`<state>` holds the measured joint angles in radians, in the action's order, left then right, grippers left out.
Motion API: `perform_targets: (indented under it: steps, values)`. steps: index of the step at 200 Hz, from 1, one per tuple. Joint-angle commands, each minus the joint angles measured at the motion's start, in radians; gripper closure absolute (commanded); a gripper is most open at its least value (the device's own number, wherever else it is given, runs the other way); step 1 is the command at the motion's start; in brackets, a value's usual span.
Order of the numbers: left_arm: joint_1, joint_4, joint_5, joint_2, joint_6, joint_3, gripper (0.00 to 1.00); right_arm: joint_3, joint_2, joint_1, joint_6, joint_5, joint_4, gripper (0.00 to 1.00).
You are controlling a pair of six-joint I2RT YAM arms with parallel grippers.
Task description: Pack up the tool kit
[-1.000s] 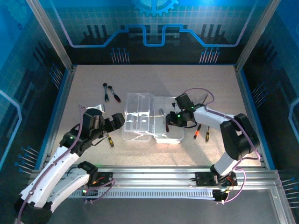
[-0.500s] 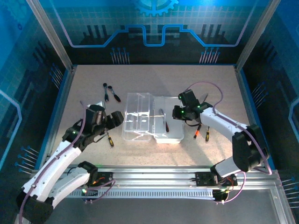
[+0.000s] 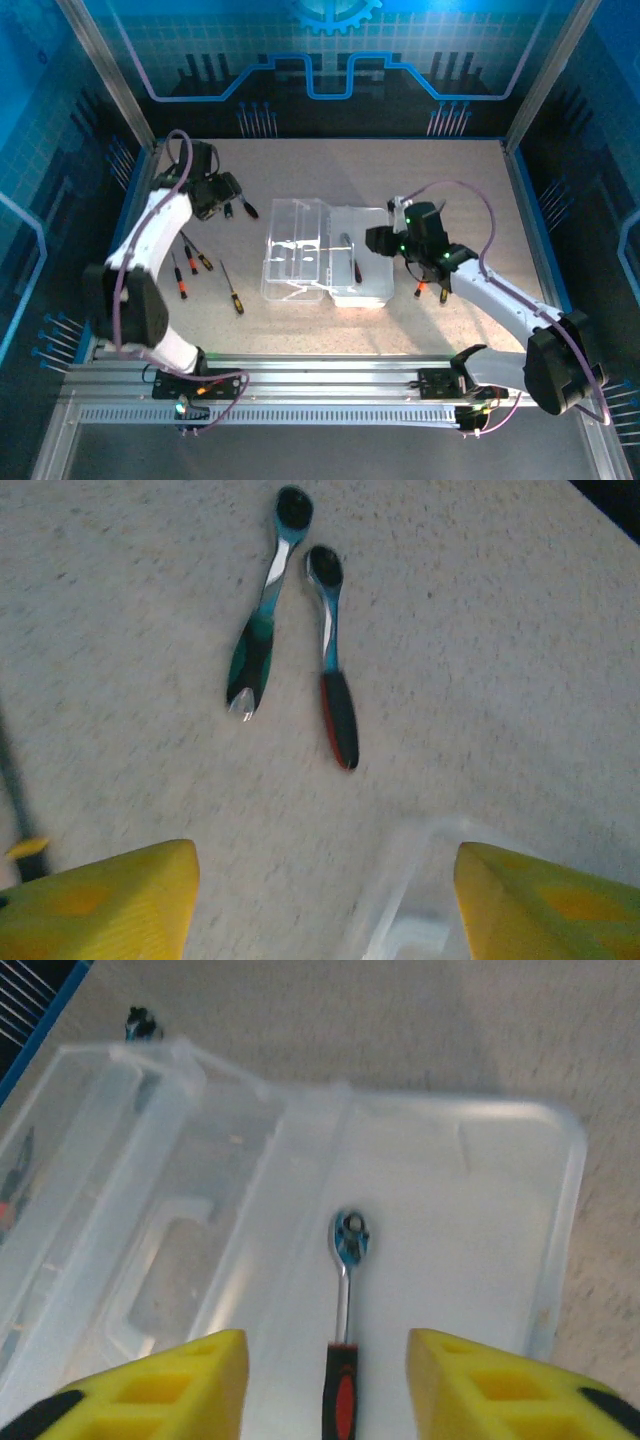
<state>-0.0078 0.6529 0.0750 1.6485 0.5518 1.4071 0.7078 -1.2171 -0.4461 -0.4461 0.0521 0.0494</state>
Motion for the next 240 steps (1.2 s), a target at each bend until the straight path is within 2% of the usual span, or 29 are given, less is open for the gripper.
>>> perform_targets:
  steps: [1,20,33,73,87,103,121,164,197,240]
  values:
    - [0.052,0.127,-0.087,0.218,-0.091,0.216,0.43,-0.079,0.038,0.020,-0.013,0.072,-0.162,0.63]
    - [0.057,0.226,-0.038,0.409,-0.161,0.415,0.49,-0.117,0.051,0.018,-0.030,0.059,-0.198,0.67]
    - [0.057,0.258,-0.029,0.513,-0.192,0.515,0.49,-0.125,0.051,0.020,-0.035,0.050,-0.200,0.67]
    - [0.057,0.377,-0.004,0.762,-0.255,0.798,0.49,-0.133,0.035,0.020,-0.056,0.063,-0.219,0.66]
    - [0.057,0.391,0.015,0.796,-0.256,0.827,0.50,-0.130,0.033,0.020,-0.061,0.078,-0.223,0.65]
    - [0.058,0.367,0.059,0.789,-0.244,0.787,0.57,-0.130,0.033,0.020,-0.060,0.078,-0.221,0.65]
    - [0.064,0.321,0.068,0.759,-0.232,0.709,0.59,-0.130,0.032,0.021,-0.063,0.082,-0.221,0.65]
    - [0.068,0.250,0.054,0.700,-0.209,0.554,0.70,-0.125,0.027,0.020,-0.073,0.098,-0.220,0.65]
    - [0.068,0.194,0.045,0.616,-0.174,0.390,0.89,-0.131,0.056,0.020,-0.079,0.103,-0.216,0.66]
    - [0.066,0.078,-0.025,0.431,-0.079,0.094,0.91,-0.137,0.091,0.020,-0.093,0.119,-0.220,0.67]
